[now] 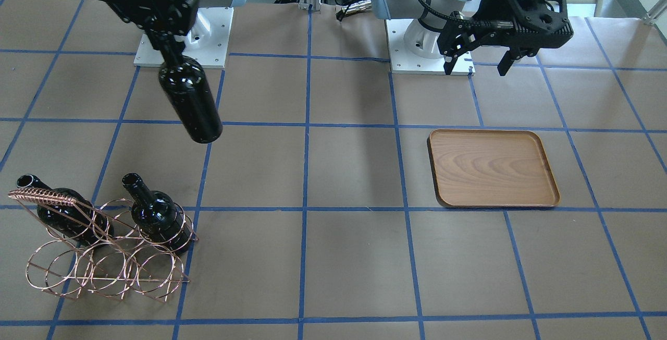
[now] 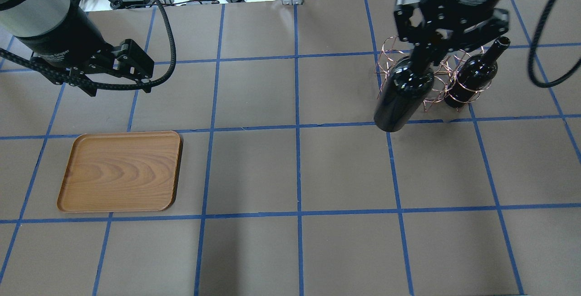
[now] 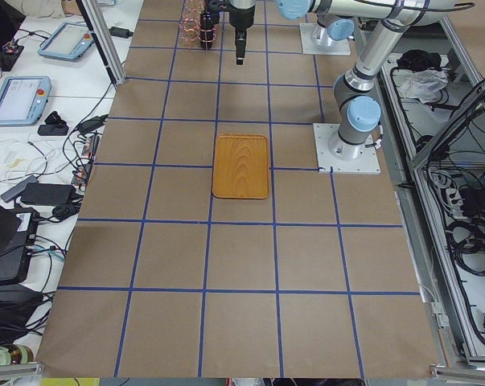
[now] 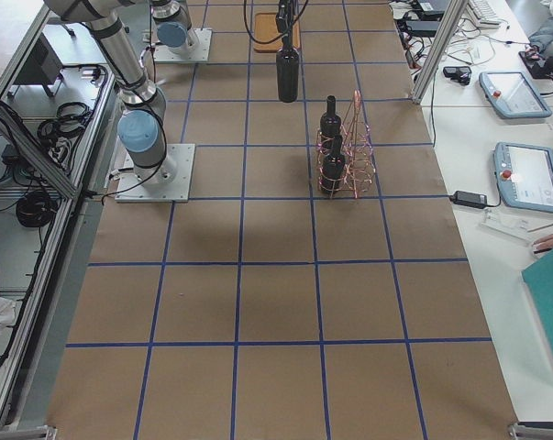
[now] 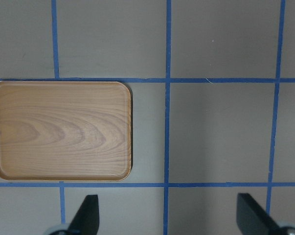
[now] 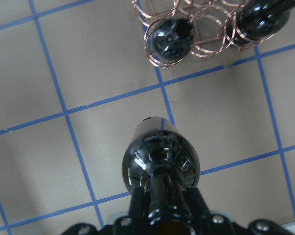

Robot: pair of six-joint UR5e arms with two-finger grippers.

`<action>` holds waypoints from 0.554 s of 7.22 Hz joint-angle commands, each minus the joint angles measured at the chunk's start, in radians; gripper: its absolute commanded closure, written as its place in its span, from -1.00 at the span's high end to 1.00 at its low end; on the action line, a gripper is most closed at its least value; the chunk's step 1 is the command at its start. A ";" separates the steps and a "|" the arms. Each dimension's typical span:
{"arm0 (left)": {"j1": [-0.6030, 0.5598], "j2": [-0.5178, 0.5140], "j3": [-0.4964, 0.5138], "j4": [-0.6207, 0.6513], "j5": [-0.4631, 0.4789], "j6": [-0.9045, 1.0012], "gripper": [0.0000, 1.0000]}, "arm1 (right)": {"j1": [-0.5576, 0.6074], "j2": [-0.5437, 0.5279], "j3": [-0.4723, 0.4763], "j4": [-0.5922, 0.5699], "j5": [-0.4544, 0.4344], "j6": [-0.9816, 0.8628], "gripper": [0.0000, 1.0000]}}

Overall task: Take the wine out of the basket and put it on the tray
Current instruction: 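Lift the bottle out of the rack with the right gripper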

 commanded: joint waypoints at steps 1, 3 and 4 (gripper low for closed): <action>0.060 0.000 0.003 0.001 -0.001 0.002 1.00 | 0.178 0.099 0.002 -0.095 0.008 0.196 -1.00; 0.100 0.000 0.005 0.001 -0.001 0.002 1.00 | 0.278 0.206 0.001 -0.164 0.009 0.279 -1.00; 0.124 0.000 0.006 0.001 -0.001 0.003 1.00 | 0.316 0.242 0.001 -0.188 0.017 0.352 -1.00</action>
